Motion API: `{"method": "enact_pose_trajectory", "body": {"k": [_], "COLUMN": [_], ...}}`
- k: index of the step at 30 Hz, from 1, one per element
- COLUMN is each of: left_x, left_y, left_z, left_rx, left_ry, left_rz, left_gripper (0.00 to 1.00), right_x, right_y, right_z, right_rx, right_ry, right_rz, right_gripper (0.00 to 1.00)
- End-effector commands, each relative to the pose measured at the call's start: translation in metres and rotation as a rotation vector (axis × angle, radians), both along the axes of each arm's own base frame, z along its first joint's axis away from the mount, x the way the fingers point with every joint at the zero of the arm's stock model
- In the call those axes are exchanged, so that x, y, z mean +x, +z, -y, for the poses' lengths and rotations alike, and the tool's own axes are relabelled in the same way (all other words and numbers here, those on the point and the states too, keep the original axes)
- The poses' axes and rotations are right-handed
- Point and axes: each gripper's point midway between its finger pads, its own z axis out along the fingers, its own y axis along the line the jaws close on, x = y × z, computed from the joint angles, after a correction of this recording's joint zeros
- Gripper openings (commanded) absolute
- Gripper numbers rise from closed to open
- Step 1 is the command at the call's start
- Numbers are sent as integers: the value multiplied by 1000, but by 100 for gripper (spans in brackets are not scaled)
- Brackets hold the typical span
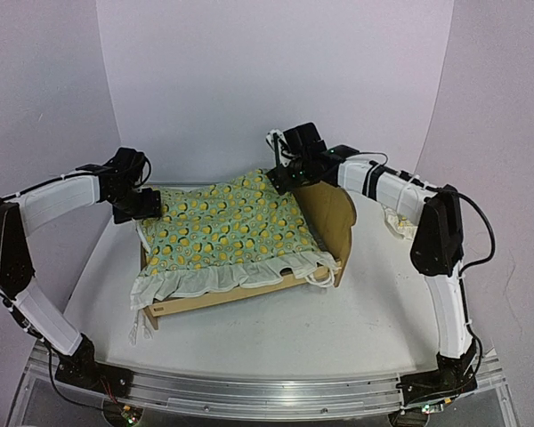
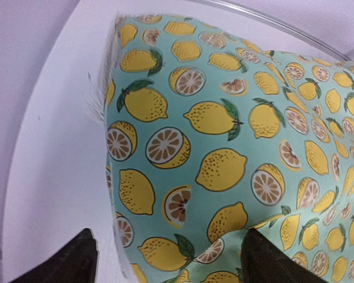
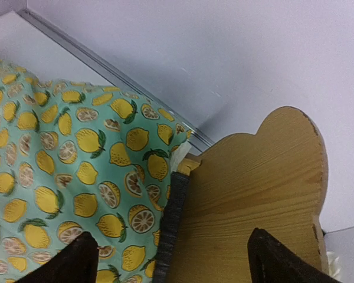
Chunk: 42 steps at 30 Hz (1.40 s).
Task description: Set up the pet bed
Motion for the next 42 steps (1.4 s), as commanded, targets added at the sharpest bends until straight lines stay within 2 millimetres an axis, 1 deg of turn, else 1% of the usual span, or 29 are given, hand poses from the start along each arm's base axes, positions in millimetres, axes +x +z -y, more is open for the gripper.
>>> {"method": "enact_pose_trajectory", "body": {"k": [1, 3, 4, 7, 8, 9, 10, 11, 12, 13, 14, 15, 16, 17, 19, 20, 22, 23, 25, 28, 30, 31, 33, 34, 35, 38, 40, 41, 42], "left_x": [-6, -19, -24, -37, -40, -41, -42, -43, -44, -44, -45, -49, -52, -59, -77, -95, -111, -111, -106, -99, -105, -107, -103, -97, -91, -75, -73, -76, -80], "left_y": [90, 109, 119, 139, 144, 147, 152, 155, 159, 160, 165, 159, 152, 148, 130, 121, 97, 81, 64, 48, 39, 35, 20, 16, 9, 5, 10, 12, 15], "left_z": [-13, -8, -1, 20, 25, 35, 49, 68, 92, 118, 148, 178, 210, 243, 305, 336, 377, 391, 403, 414, 425, 430, 436, 438, 438, 431, 430, 431, 434], "left_rx": [-20, -70, -100, -145, -158, -174, -197, -213, -238, -260, -298, -316, -334, -354, -344, -331, -268, -231, -174, -128, -116, -121, -102, -82, -55, 20, 25, 13, -10], "left_ry": [37, 31, 8, -56, -72, -104, -150, -221, -293, -362, -448, -524, -606, -698, -871, -959, -1077, -1104, -1117, -1136, -1184, -1198, -1196, -1180, -1162, -1090, -1079, -1090, -1110], "left_rz": [213, 268, 299, 379, 399, 414, 434, 453, 471, 475, 493, 482, 463, 453, 419, 408, 394, 383, 378, 371, 358, 351, 322, 319, 311, 328, 338, 339, 336], "left_gripper": [99, 99, 99, 99, 99, 99, 99, 99, 99, 99, 98, 98, 98, 98, 98, 98, 98, 99, 99, 99, 99, 99, 98, 94, 88, 70, 60, 57, 57], "right_x": [-54, -91, -109, -161, -178, -189, -197, -203, -210, -216, -218, -220, -226, -228, -231, -232, -235, -236, -239, -251, -262, -267, -275, -277, -278, -279, -279, -278, -276], "right_y": [78, 79, 72, 61, 66, 51, 46, 38, 31, 31, 16, 16, 1, -5, -10, -13, -19, -22, -31, -39, -41, -40, -41, -43, -44, -47, -48, -49, -50], "right_z": [19, 26, 32, 51, 57, 62, 72, 83, 93, 106, 123, 133, 146, 157, 169, 175, 186, 188, 187, 170, 154, 148, 141, 140, 139, 134, 128, 127, 127], "right_rx": [148, 182, 184, 226, 261, 264, 295, 313, 328, 340, 320, 332, 324, 338, 380, 397, 440, 462, 478, 490, 516, 535, 563, 571, 575, 587, 592, 589, 588], "right_ry": [13, 83, 110, 174, 192, 186, 141, 94, 63, 32, -41, -74, -113, -149, -184, -203, -232, -230, -222, -110, 0, 46, 98, 111, 115, 129, 143, 144, 136], "right_rz": [-106, -187, -228, -323, -338, -378, -394, -398, -392, -365, -349, -329, -331, -320, -292, -272, -255, -260, -289, -352, -390, -398, -402, -406, -403, -408, -414, -416, -414], "right_gripper": [98, 98, 98, 98, 98, 98, 98, 98, 98, 95, 90, 88, 86, 85, 85, 85, 87, 87, 87, 87, 92, 97, 98, 98, 98, 89, 82, 81, 81]}}
